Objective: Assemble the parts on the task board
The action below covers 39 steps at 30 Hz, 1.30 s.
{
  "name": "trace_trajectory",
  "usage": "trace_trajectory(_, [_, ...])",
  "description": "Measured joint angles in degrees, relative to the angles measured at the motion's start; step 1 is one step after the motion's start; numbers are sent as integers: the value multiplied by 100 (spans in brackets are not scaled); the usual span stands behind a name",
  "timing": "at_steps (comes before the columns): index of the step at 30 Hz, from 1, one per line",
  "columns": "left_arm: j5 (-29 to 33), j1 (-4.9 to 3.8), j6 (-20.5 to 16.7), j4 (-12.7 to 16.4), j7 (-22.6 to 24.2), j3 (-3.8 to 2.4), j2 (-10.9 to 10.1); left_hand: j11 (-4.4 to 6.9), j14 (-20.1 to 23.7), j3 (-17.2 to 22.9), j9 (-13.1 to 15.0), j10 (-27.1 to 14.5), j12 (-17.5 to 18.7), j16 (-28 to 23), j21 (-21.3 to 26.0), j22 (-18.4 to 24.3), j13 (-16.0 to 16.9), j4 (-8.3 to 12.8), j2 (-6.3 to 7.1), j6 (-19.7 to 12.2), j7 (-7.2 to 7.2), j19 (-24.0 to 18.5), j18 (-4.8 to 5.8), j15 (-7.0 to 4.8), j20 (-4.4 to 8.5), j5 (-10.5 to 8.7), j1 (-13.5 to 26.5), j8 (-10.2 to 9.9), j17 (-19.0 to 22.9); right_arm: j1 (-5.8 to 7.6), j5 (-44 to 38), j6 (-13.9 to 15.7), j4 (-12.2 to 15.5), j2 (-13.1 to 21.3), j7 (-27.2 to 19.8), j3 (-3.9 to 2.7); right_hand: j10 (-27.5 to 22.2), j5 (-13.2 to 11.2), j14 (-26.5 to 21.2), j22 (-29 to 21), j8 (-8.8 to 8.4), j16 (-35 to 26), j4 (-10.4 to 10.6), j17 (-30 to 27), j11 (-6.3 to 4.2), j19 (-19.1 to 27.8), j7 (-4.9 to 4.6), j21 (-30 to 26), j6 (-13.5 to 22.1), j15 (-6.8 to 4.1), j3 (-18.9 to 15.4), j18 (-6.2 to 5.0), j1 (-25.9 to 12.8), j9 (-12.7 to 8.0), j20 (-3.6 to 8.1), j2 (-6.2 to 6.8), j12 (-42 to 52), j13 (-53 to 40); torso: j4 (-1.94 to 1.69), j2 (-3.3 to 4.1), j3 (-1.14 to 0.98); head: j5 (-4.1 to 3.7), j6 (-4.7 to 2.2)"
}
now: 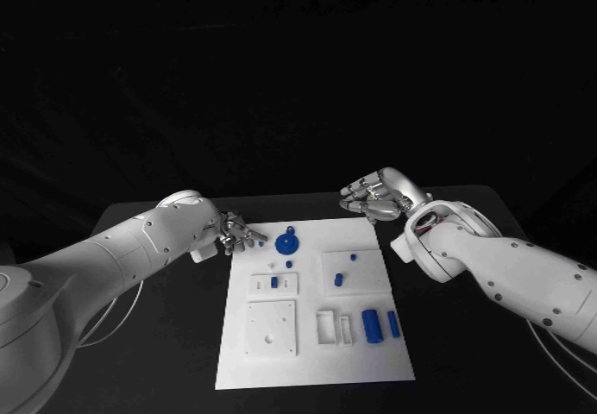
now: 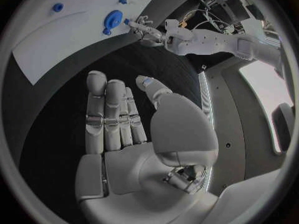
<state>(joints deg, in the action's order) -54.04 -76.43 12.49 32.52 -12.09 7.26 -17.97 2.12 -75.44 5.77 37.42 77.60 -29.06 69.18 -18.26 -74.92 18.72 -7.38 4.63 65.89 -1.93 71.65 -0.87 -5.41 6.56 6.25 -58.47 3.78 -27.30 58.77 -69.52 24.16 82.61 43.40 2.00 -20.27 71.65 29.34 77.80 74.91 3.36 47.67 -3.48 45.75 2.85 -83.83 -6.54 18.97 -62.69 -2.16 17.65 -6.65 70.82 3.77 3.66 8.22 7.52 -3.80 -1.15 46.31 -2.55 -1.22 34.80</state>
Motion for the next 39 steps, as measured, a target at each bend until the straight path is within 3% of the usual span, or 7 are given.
trace_trajectory(13, [233, 7, 8, -58, 66, -1, 29, 0, 41, -276, -88, 0, 22, 0, 46, 1, -23, 361, -397, -20, -20, 0, 0, -1, 0, 81, -58, 0, 27, 3, 0, 1, -3, -14, 2, 0, 0, -1, 0, 0, 0, 0, 0, 0, 0, 0, 0, 0, 0, 0, 0, 4, 0, 0, 0, 0, 0, 0, -4, -3, -1, 25, 12])
trace_trajectory(20, [403, 8, 72, -77, 94, -2, 52, -20, 41, -324, -111, -20, 23, 0, 46, 1, -29, 451, -446, -20, -20, 0, 0, -1, 0, 81, -61, 0, 27, 4, -1, 2, -6, -23, 3, -1, 0, -4, 0, 0, 0, 0, 0, 0, 0, 0, 1, 0, -1, 0, 0, 5, 0, 0, 0, 0, 0, 0, -4, -5, 2, 30, 7])
trace_trajectory(39, [556, 9, 192, -182, 110, -2, 91, -20, 41, -347, -150, -20, 44, 0, 46, 2, -42, 728, -880, -41, 0, 0, 0, -1, 0, 124, -495, 0, 39, 5, -3, 1, -21, -49, 5, -1, 0, -4, 0, -1, 0, 14, 0, -13, -1, 0, 1, 0, -1, 0, 0, 8, 0, 0, 0, 0, 0, 0, -4, 1, -1, 29, 5])
